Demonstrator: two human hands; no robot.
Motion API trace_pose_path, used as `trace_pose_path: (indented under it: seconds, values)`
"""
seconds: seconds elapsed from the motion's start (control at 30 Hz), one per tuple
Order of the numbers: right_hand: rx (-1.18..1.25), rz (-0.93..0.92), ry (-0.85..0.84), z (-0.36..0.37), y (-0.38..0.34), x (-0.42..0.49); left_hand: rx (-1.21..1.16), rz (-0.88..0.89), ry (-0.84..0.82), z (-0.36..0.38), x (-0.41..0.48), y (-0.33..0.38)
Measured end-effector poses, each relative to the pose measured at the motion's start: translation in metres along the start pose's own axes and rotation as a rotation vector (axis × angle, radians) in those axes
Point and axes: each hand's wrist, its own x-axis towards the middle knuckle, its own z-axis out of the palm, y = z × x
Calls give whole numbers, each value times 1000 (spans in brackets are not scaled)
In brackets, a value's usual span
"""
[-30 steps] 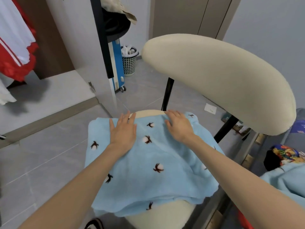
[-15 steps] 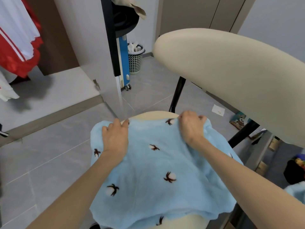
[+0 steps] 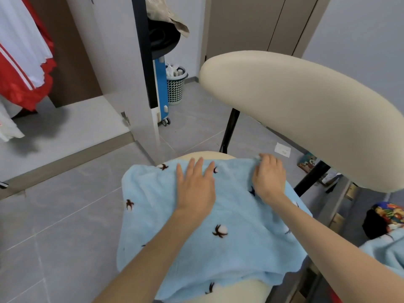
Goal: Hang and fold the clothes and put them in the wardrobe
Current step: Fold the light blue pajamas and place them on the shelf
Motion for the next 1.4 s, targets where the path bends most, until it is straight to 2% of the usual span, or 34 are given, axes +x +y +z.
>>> trace_pose_path:
  seconds: [0.13, 0.23, 0.33, 0.4, 0.47, 0.53, 0.63, 0.7, 0.77, 0.83, 0.9, 1.0, 1.1, 1.17, 1.23, 1.3, 1.4]
  values:
    - [-46, 161, -175, -5, 26, -1, -43, -22, -125, 38, -6, 29]
    - [-106, 76, -271, 2, 26, -1, -80, -74, -56, 54, -10, 23]
    - [-18, -62, -154, 2, 25, 5, -124, -127, -36, 61, -13, 11]
    - [47, -46, 9, -8, 29, 18, -128, -167, -62, 64, -13, 6]
    - [-42, -42, 82, -18, 34, 32, -116, -189, -86, 66, -12, 7]
    - [-165, -32, 5, -17, 38, 34, -100, -192, -107, 67, -11, 10]
    - [-170, 37, -194, -7, 44, 19, -95, -189, -146, 67, -11, 7]
    - [-128, 27, -159, -5, 45, 10, -88, -195, -157, 66, -12, 5]
    - [-87, -42, -42, -10, 35, 0, -81, -199, -169, 65, -11, 6]
    - [-70, -131, -23, -11, 20, -18, -61, -202, -177, 64, -11, 9]
    - [-31, -176, -147, -3, 10, -47, -22, -195, -180, 62, -12, 9]
    - [-71, -91, -328, 11, 24, -86, 64, -148, -190, 57, -17, 0]
    - [-87, 36, -329, 12, 39, -97, 153, -161, -187, 44, -25, -21]
    - [-50, 50, -358, 4, 33, -98, 164, -184, -228, 33, -28, -35]
    - [74, -32, -400, -7, 24, -109, 159, -169, -285, 22, -24, -41]
    - [204, -219, -477, -17, 16, -131, 163, -153, -288, 14, -15, -45]
    - [142, -471, -559, -16, 11, -170, 227, -177, -304, 4, 0, -57]
